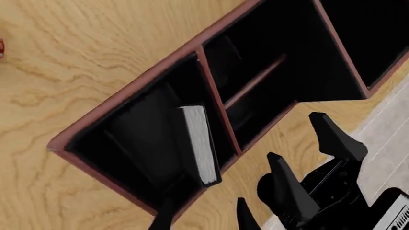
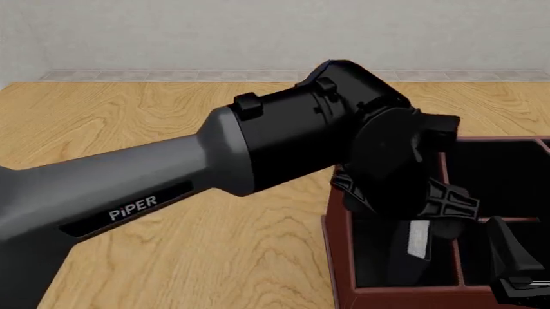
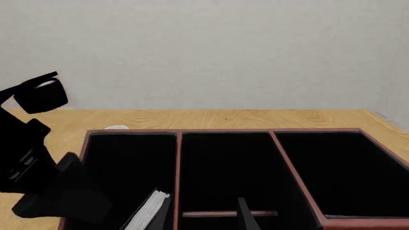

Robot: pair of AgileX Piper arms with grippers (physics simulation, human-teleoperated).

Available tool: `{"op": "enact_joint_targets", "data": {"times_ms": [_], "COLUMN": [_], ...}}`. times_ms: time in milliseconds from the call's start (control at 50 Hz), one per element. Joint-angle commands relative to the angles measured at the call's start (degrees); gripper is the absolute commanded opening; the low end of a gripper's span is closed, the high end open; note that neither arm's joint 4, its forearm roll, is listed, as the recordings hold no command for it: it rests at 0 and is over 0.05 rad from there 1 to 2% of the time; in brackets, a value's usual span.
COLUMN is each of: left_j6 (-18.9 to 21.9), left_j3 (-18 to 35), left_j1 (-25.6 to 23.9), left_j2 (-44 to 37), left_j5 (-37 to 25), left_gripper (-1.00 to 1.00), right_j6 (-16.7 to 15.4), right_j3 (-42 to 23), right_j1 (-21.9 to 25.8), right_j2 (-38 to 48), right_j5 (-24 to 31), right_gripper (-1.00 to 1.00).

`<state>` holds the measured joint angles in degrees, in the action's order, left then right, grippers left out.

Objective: Pick up the book and place it in the left compartment of the caddy.

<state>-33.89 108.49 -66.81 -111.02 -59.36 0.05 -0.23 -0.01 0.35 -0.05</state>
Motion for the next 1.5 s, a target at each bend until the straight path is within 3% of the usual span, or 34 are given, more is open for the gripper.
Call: {"op": "enact_joint_targets", "data": {"times_ms": [20,300,440,740,1100,1260,1500], "left_j6": [3.7,4.0,6.2,4.4,7.3,4.8,5.6], "left_j3": [-0.8,-2.8,-5.6,-10.9,-15.4,-20.3,-27.7], "left_j1": [0.4,1.5,3.6,5.0,8.5,8.5,12.4], "left_j2": [4.4,10.2,15.0,23.2,33.6,38.1,45.2], "left_j5": [-1.7,-1.7,-0.5,1.4,3.6,7.0,9.9], "left_gripper": [1.0,1.0,1.0,1.0,1.0,1.0,1.0], "right_j6": [0.0,0.0,0.0,0.0,-0.4,-1.6,-1.9], "right_j3": [0.0,0.0,0.0,0.0,0.0,0.0,-1.7], "right_j1": [0.0,0.0,0.0,0.0,0.0,0.1,0.4], "right_j2": [0.0,0.0,0.0,0.0,-0.2,-0.2,-0.3], "right_j5": [0.0,0.0,0.0,0.0,0.1,0.1,-3.2], "right_gripper": [1.0,1.0,1.0,1.0,1.0,1.0,1.0]}}
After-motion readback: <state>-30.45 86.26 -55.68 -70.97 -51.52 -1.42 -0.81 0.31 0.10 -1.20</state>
